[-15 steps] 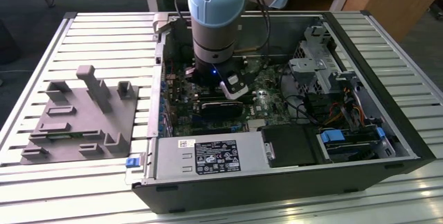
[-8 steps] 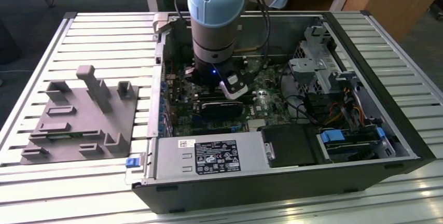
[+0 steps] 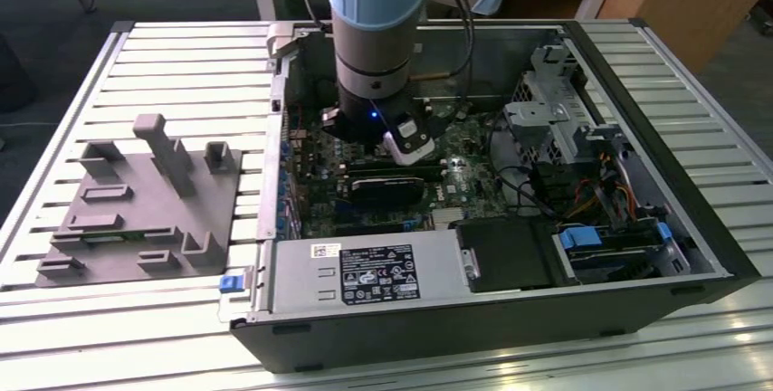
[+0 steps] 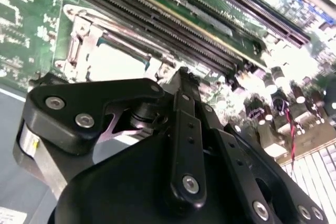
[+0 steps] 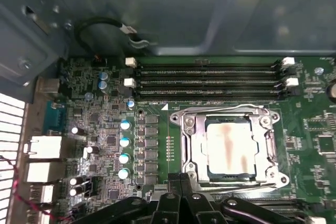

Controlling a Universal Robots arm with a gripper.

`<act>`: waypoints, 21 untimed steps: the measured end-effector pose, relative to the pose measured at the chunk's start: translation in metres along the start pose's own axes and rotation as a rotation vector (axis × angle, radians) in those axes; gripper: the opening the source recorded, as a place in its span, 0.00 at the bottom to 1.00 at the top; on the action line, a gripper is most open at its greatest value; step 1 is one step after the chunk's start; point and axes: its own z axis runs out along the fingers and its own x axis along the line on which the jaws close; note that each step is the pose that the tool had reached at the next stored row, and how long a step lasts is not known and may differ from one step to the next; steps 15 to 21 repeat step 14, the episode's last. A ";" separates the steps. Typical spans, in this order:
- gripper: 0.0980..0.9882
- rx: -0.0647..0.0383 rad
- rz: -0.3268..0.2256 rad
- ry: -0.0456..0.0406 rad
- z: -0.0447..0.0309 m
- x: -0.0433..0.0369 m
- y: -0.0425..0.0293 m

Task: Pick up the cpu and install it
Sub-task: 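Install the second cpu locking lever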

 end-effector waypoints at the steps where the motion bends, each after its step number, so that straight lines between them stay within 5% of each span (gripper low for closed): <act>1: 0.01 0.000 0.000 0.0000 -0.0024 0.0000 0.0007; 10: 0.01 0.000 0.000 0.0000 -0.0219 -0.0004 0.0062; 21: 0.01 -0.001 0.000 -0.0001 -0.0225 -0.0004 0.0065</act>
